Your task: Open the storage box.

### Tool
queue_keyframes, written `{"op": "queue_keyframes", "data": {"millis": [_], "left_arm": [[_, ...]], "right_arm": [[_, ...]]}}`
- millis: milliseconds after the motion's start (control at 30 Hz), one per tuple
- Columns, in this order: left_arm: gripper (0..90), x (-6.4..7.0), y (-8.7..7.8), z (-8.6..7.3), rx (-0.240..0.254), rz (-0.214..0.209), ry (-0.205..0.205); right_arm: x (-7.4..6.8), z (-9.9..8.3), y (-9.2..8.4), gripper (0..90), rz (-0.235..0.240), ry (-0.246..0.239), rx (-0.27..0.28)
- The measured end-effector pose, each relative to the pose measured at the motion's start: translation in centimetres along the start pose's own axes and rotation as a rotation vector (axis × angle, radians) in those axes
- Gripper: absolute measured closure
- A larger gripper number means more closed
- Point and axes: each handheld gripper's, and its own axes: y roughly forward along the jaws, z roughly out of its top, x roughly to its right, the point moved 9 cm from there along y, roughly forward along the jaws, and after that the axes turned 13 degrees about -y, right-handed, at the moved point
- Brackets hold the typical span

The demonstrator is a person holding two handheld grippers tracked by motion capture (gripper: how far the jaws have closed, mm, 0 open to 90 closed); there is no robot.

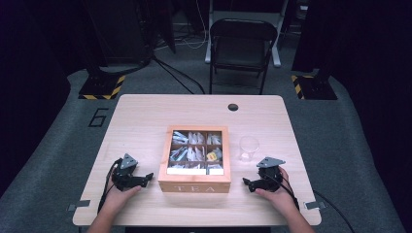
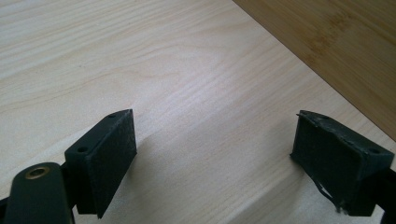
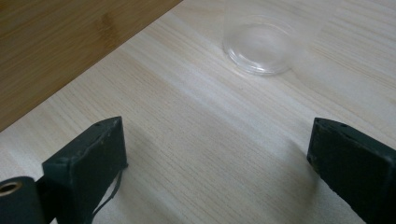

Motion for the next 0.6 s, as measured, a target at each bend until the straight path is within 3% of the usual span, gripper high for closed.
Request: {"op": "queue_keyframes", "data": {"millis": [600], "left_arm": [[13.9,-0.02,-0.04,0.01,0.01,0.014,-0.016]], "right_arm": [[0.0,0.0,0.0,3.7,0.0,0.0,0.0]]}}
